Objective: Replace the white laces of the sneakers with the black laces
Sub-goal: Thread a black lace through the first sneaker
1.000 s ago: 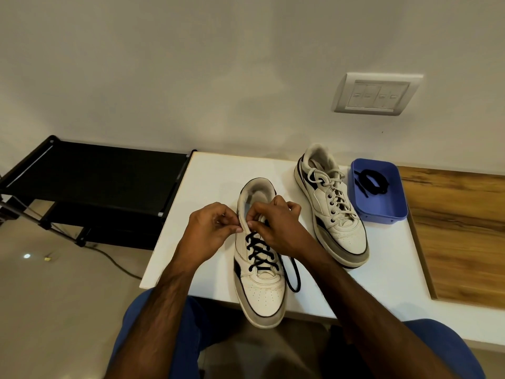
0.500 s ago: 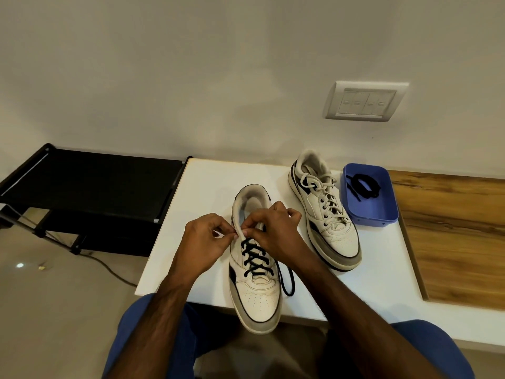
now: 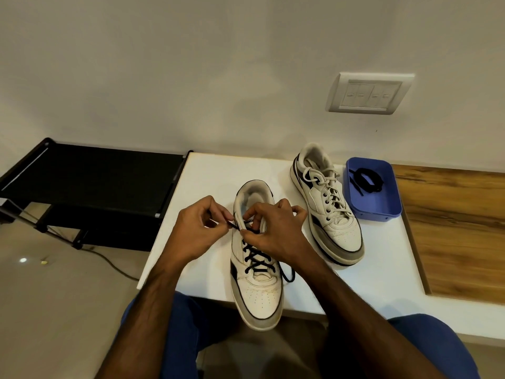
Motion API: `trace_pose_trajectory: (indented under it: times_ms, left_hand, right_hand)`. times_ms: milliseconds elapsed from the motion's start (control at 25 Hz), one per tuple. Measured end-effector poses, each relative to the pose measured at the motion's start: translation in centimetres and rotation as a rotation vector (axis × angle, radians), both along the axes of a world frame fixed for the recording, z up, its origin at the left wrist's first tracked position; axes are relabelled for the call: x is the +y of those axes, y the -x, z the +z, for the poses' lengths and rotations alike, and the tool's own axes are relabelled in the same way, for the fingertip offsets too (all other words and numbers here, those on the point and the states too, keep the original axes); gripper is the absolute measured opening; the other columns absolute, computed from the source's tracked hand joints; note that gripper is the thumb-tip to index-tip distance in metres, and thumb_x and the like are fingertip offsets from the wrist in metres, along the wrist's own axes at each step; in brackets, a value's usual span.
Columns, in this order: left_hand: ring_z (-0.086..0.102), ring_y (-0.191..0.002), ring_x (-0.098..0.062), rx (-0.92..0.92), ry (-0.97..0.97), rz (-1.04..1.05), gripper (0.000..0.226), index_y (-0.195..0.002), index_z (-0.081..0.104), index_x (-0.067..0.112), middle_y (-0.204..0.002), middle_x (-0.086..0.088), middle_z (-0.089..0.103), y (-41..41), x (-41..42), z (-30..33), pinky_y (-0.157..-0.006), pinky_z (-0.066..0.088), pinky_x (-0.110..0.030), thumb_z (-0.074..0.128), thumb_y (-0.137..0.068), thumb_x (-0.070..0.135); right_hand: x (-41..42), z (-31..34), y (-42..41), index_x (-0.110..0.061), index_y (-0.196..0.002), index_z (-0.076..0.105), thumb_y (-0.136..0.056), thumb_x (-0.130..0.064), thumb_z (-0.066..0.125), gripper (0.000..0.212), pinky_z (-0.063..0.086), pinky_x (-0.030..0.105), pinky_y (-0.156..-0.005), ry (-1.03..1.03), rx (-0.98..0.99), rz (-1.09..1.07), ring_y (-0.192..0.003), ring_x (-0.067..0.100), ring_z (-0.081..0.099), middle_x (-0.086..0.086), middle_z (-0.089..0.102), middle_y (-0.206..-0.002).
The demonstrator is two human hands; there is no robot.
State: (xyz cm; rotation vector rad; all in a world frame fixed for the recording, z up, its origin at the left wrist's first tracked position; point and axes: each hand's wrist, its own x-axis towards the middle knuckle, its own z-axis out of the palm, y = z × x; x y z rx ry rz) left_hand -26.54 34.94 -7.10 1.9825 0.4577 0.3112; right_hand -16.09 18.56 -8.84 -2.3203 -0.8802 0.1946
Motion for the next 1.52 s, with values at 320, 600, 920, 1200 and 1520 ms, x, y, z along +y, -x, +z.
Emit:
trace_pose_trajectory:
  times_ms: [320, 600, 920, 1200, 1520]
  left_hand:
    - [0.062, -0.071, -0.012, -0.344, 0.259, 0.349, 0.018, -0.092, 0.058, 0.017, -0.077, 0.004, 0.066, 3.0, 5.0, 1.1, -0.066, 0.053, -0.030, 0.055, -0.100, 0.002]
    - [0.053, -0.076, -0.011, 0.289, -0.320, -0.298, 0.016, -0.093, 0.060, 0.034, -0.082, 0.009, 0.056, 0.0, 1.3, -2.0, -0.068, 0.044, -0.030, 0.055, -0.098, 0.048]
    - [0.063, -0.096, -0.018, -0.183, -0.002, -0.101, 0.023, -0.084, 0.067, 0.017, -0.100, 0.004, 0.067, 0.2, 1.3, -0.6, -0.080, 0.046, -0.027, 0.052, -0.101, 0.013]
    - [0.037, -0.052, -0.011, -0.337, 0.431, 0.253, 0.024, -0.077, 0.052, 0.023, -0.066, 0.004, 0.050, 2.0, 3.9, 0.5, -0.054, 0.035, -0.025, 0.049, -0.101, 0.026]
    - [0.055, -0.085, -0.005, 0.247, -0.394, -0.341, 0.020, -0.089, 0.054, 0.050, -0.094, 0.012, 0.050, -0.7, 0.4, -1.5, -0.072, 0.044, -0.023, 0.063, -0.098, 0.035]
  right_hand:
    - [-0.5, -0.4, 0.6, -0.036, -0.096, 0.062, -0.082, -0.043, 0.066, 0.017, 0.007, 0.030, -0.092, -0.005, -0.061, 0.036, -0.103, 0.007, 0.039, -0.024, 0.053, -0.090]
    - [-0.8, -1.2, 0.2, -0.036, -0.092, 0.060, -0.085, -0.049, 0.063, 0.015, 0.009, 0.028, -0.089, -0.002, -0.074, 0.075, -0.103, 0.007, 0.038, -0.023, 0.050, -0.091]
    - [-0.8, -1.3, 0.3, -0.036, -0.092, 0.059, -0.084, -0.046, 0.065, 0.014, 0.012, 0.031, -0.093, -0.009, -0.034, 0.066, -0.103, 0.008, 0.038, -0.022, 0.050, -0.092]
    - [-1.4, -0.6, -0.4, -0.037, -0.098, 0.063, -0.087, -0.046, 0.067, 0.014, 0.013, 0.033, -0.095, 0.019, 0.003, 0.141, -0.105, 0.008, 0.039, -0.023, 0.052, -0.094]
    - [-3.0, 0.7, -2.0, -0.051, -0.133, 0.053, -0.101, -0.010, 0.040, 0.053, 0.023, 0.035, -0.096, -0.065, 0.222, 0.297, -0.107, 0.005, 0.042, -0.022, 0.061, -0.110]
